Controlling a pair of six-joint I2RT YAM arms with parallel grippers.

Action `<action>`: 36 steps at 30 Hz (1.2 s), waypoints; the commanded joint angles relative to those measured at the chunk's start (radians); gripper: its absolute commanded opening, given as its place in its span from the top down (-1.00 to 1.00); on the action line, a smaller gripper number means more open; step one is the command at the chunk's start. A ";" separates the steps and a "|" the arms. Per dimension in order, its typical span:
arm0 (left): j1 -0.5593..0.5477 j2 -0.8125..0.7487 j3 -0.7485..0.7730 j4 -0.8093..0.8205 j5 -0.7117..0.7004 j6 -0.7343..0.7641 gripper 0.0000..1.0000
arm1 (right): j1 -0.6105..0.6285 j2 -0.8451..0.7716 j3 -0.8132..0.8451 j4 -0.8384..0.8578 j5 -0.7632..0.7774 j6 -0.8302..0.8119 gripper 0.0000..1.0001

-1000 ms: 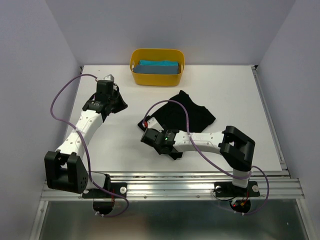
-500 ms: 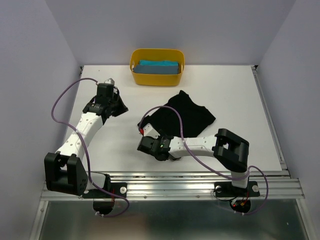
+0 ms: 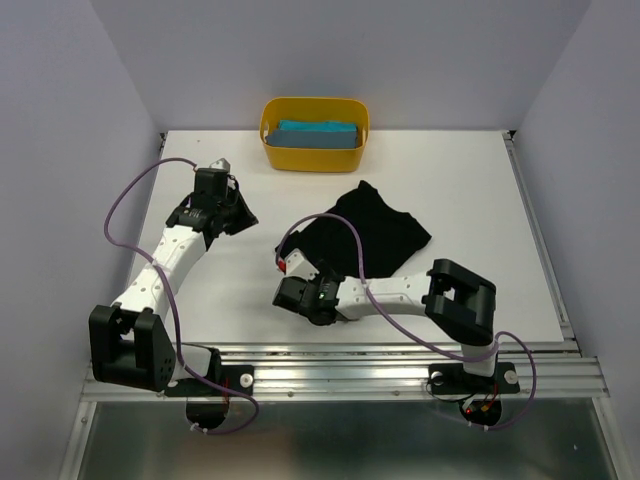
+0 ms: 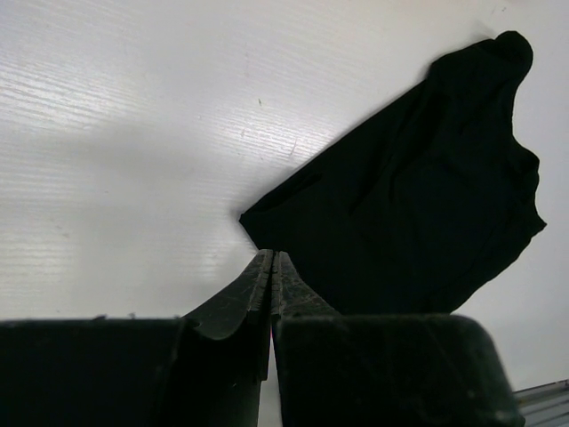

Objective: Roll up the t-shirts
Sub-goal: Roll the T-shirt to the center of the board.

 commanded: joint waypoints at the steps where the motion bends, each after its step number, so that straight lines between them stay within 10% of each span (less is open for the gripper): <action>1: 0.004 -0.032 -0.011 0.020 0.013 -0.001 0.72 | 0.008 0.029 -0.012 0.042 0.057 0.009 -0.47; 6: 0.002 -0.033 -0.017 0.024 0.022 -0.006 0.72 | 0.008 0.065 -0.062 0.086 0.065 0.019 -0.40; 16: 0.002 -0.045 -0.040 0.030 0.035 -0.007 0.71 | -0.011 -0.009 -0.083 0.175 -0.072 0.023 0.98; 29: -0.004 -0.064 -0.066 0.024 0.053 0.020 0.54 | -0.229 -0.219 -0.207 0.377 -0.689 0.169 0.99; 36: -0.019 -0.090 -0.068 0.010 0.061 0.039 -0.03 | -0.329 -0.254 -0.267 0.486 -0.971 0.244 0.99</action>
